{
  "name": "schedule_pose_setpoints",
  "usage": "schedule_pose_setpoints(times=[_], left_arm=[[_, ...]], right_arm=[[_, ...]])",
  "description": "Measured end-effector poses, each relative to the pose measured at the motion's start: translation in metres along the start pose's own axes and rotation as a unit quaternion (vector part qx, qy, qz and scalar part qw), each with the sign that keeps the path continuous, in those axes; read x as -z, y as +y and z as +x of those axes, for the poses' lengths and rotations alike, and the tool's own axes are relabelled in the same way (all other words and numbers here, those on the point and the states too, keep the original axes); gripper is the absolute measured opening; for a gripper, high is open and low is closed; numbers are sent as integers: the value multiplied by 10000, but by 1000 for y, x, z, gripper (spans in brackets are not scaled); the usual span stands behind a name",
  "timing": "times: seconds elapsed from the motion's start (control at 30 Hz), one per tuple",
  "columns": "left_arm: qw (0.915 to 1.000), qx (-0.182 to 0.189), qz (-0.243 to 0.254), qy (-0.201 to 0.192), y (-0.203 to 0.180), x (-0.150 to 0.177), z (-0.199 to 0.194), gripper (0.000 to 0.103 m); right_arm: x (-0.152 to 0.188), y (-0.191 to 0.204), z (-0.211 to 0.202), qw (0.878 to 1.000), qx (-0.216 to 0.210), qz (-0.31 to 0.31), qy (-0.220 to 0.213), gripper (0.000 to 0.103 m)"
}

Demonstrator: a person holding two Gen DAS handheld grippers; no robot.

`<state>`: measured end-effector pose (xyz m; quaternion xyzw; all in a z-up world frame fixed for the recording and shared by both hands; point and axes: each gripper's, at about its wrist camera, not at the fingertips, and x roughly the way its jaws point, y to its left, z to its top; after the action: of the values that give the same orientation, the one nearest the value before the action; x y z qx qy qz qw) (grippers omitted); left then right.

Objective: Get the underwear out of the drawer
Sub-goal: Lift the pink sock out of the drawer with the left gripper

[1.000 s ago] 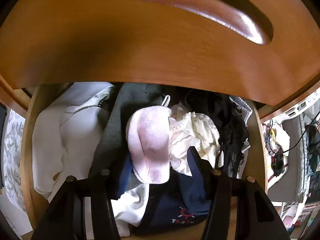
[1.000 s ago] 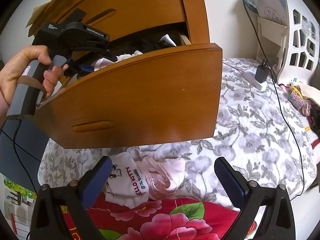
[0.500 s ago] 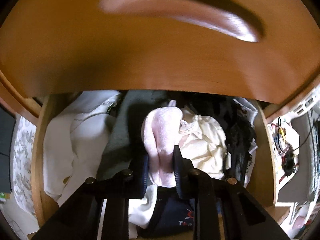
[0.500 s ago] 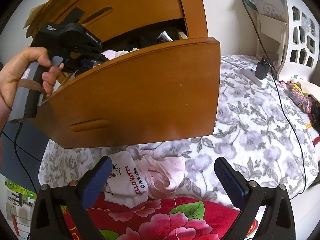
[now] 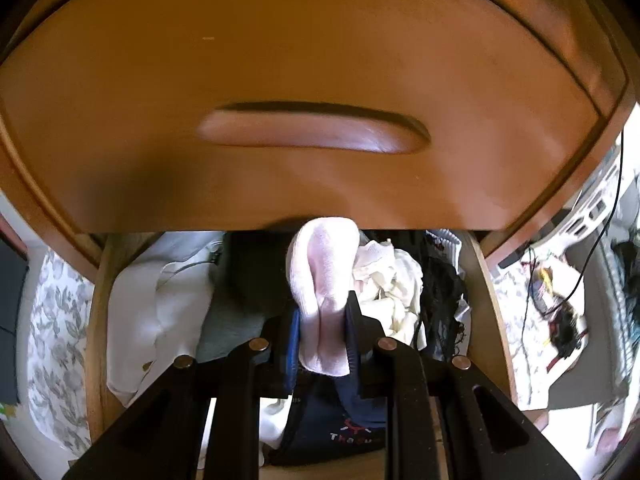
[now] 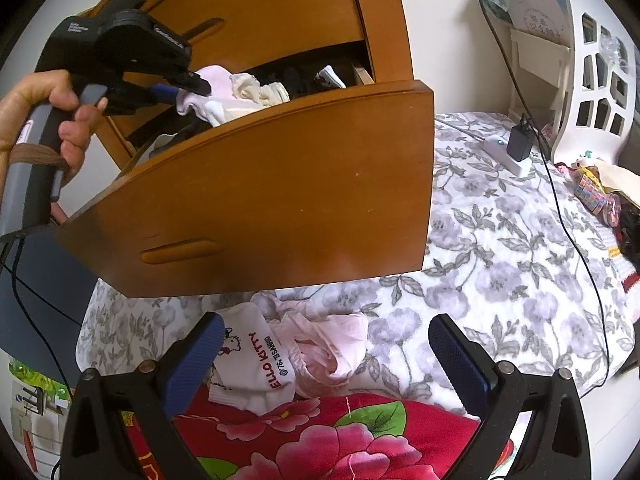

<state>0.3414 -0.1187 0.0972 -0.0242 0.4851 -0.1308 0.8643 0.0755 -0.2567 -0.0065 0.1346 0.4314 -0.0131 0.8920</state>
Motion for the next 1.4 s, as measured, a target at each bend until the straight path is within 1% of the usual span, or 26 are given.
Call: schedule_pose_setpoints(times=[0.17,0.43,0.63,0.73,0.8,0.9,1.07,1.1,1.2,1.23,1.27,1.4], left_arm=[[9990,115,-415,-88,26,5,-10,21],[9934,505,-991,-276,58,10,-27,21],[9851,896,-1428,-330,79,17,-35,21],[9792,1105,-1656,-388,87,20,-36,21],[9779,1110,-1743,-330,92,22,-33,21],[9790,1003,-1758,-263,98,25,-28,21],[9766,1068,-1858,-180,103,27,-14,22],[9755,1079,-1911,-161,104,26,-12,22],[9676,1296,-2162,-156,109,25,-5,25],[9656,1334,-2224,-168,110,25,-4,29],[9647,1351,-2253,-173,114,25,-7,33],[9632,1363,-2304,-221,117,24,-4,33]], right_arm=[[0,3,-5,10000,15,-39,-50,103],[0,11,-14,9998,22,-146,-138,103],[0,14,-18,9997,28,-192,-179,103],[0,15,-20,9996,20,-219,-189,103],[0,15,-20,9996,19,-227,-191,103],[0,15,-20,9996,18,-225,-190,103],[0,15,-19,9996,7,-217,-163,103],[0,15,-18,9996,7,-218,-155,103],[1,15,-17,9997,4,-216,-137,103],[1,15,-16,9997,3,-219,-130,103],[1,15,-16,9997,0,-221,-126,103],[1,14,-14,9997,-1,-217,-103,103]])
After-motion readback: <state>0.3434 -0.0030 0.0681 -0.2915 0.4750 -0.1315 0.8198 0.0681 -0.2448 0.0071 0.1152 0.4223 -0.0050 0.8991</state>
